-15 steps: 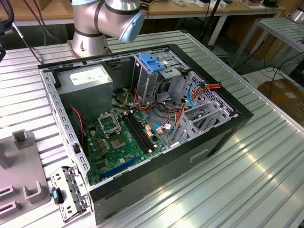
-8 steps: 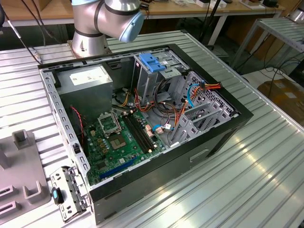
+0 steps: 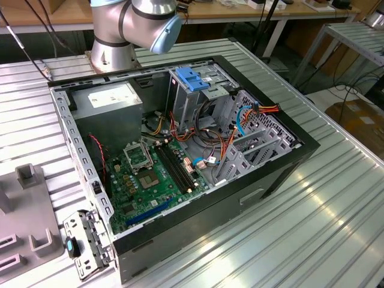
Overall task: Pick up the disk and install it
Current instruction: 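Reach for the disk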
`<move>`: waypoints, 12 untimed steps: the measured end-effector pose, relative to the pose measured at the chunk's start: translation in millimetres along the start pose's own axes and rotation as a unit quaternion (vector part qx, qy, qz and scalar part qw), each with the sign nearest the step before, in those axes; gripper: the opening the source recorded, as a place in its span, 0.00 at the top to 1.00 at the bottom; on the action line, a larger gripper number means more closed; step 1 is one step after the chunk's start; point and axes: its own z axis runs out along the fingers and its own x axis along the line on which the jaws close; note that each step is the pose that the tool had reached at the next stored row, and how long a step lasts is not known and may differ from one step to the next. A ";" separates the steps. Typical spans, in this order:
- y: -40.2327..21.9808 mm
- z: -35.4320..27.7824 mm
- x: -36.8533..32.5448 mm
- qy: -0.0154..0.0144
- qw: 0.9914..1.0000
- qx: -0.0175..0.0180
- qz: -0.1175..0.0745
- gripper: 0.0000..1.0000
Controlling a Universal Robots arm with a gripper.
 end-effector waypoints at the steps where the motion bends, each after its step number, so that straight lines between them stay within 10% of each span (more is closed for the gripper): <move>1: -0.1 0.1 1.2 0.000 1.000 0.000 0.000 0.89; 12: -1.1 0.7 13.5 0.001 1.000 0.000 0.000 0.89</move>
